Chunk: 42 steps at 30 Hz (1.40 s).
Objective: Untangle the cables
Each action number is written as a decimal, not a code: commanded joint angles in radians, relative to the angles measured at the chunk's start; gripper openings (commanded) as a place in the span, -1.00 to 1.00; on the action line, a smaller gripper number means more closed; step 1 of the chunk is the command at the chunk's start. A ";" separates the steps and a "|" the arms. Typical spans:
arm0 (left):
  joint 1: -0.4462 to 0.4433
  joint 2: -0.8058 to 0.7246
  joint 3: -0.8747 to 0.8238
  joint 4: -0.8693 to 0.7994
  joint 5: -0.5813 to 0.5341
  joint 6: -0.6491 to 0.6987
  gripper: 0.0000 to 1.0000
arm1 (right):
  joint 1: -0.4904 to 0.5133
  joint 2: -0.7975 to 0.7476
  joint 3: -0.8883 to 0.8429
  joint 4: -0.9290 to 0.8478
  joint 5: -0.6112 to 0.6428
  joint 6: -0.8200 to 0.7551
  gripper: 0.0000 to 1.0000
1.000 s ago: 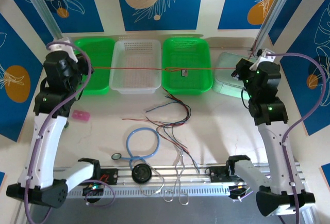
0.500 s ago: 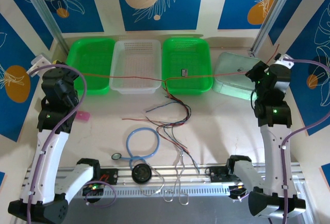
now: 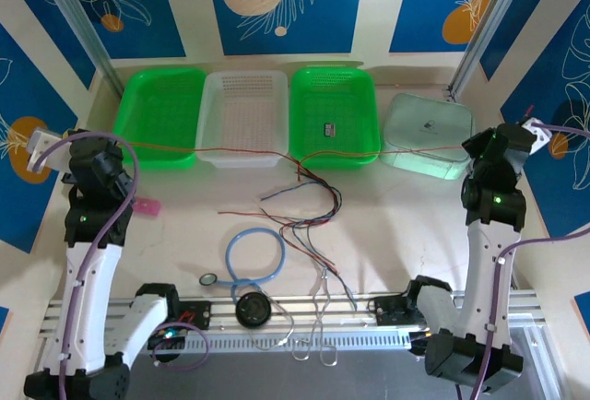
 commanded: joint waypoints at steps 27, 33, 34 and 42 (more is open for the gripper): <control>0.358 0.069 -0.111 -0.017 0.491 -0.268 -1.00 | -0.026 0.003 -0.040 0.023 -0.072 -0.031 -1.00; 0.331 0.106 -0.096 0.144 0.809 -0.235 -1.00 | 0.091 0.002 0.018 0.030 -0.200 -0.027 -1.00; 0.317 0.122 -0.084 0.147 0.848 -0.231 -1.00 | 0.122 0.004 0.032 0.041 -0.206 -0.030 -1.00; 0.181 0.145 -0.052 0.205 0.889 -0.210 -1.00 | 0.404 0.120 0.315 0.064 -0.148 -0.108 -1.00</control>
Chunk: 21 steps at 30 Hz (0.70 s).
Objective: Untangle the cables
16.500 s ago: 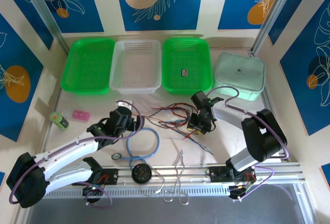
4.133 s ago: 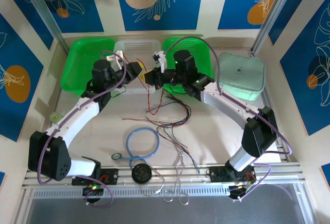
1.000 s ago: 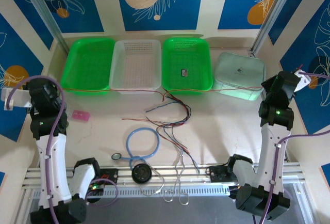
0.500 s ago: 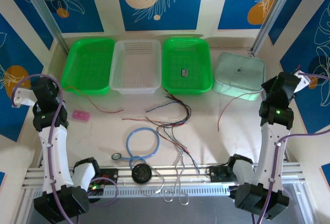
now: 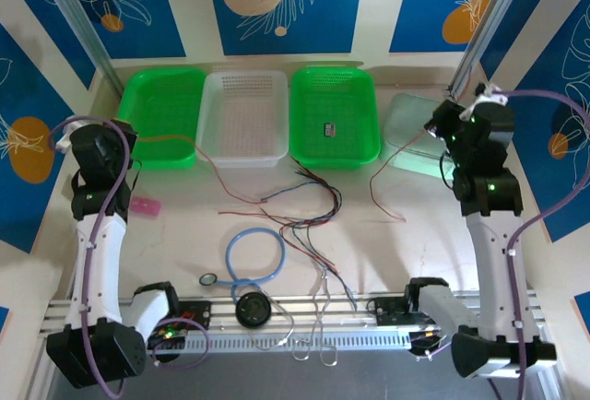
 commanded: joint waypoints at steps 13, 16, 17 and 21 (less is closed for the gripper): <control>-0.082 -0.067 0.029 -0.007 0.056 0.063 -1.00 | 0.255 0.411 0.551 0.344 0.078 -0.217 -1.00; -0.083 -0.080 0.020 -0.011 0.075 0.058 -1.00 | 0.256 0.495 0.552 0.411 0.109 -0.228 -1.00; -0.084 -0.084 0.015 -0.011 0.082 0.056 -1.00 | 0.257 0.523 0.529 0.439 0.125 -0.220 -1.00; -0.085 -0.097 0.004 -0.018 0.092 0.057 -1.00 | 0.273 0.624 0.369 0.587 0.254 -0.203 -1.00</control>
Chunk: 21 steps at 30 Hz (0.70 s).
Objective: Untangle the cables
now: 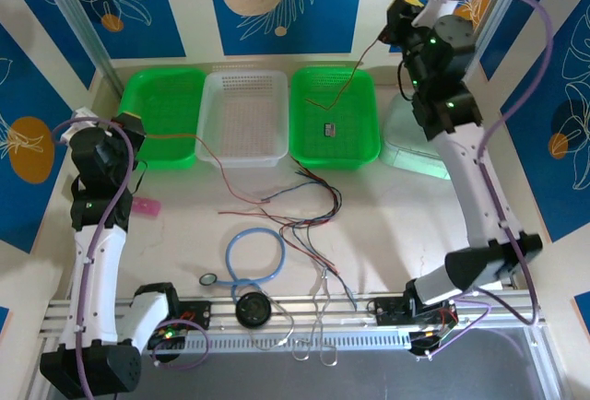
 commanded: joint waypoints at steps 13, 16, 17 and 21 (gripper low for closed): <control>-0.023 -0.039 -0.014 -0.026 0.028 0.035 -1.00 | 0.104 0.727 0.239 -0.652 0.065 0.006 -1.00; -0.025 -0.035 -0.010 -0.028 0.041 0.033 -1.00 | 0.110 0.818 0.309 -0.741 0.030 0.005 -1.00; -0.027 -0.033 -0.007 -0.032 0.047 0.033 -1.00 | 0.110 0.849 0.340 -0.777 0.012 0.007 -1.00; -0.029 -0.029 0.003 -0.040 0.062 0.043 -1.00 | 0.105 0.891 0.377 -0.819 -0.039 0.013 -1.00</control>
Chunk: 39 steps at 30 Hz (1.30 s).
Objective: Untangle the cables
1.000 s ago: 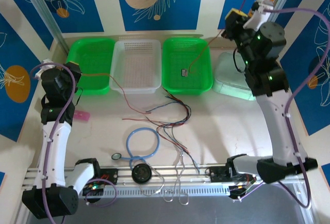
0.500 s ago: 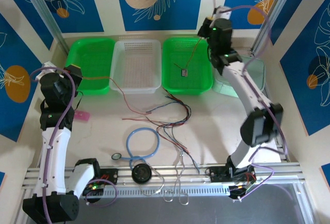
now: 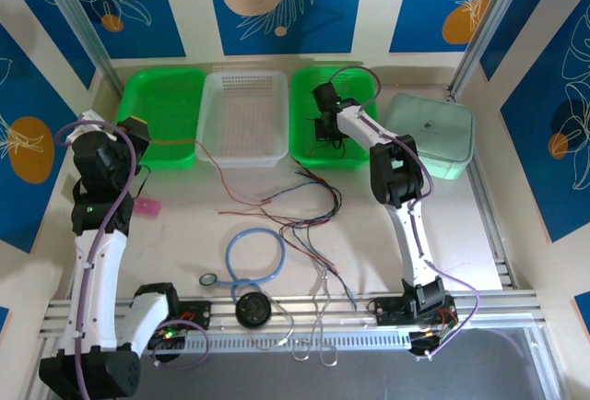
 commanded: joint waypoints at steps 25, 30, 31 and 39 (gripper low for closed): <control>-0.305 0.297 0.489 0.172 0.002 0.090 -1.00 | -0.077 -0.669 -0.302 0.039 -0.273 0.088 0.99; -0.390 0.445 0.639 0.219 -0.033 0.140 -1.00 | -0.123 -0.844 -0.481 0.109 -0.332 0.141 0.98; -0.393 0.474 0.663 0.236 -0.034 0.136 -1.00 | -0.136 -0.869 -0.501 0.108 -0.349 0.146 0.98; -0.449 0.781 0.994 0.371 0.036 0.091 -1.00 | -0.262 -1.047 -0.641 0.094 -0.399 0.145 0.98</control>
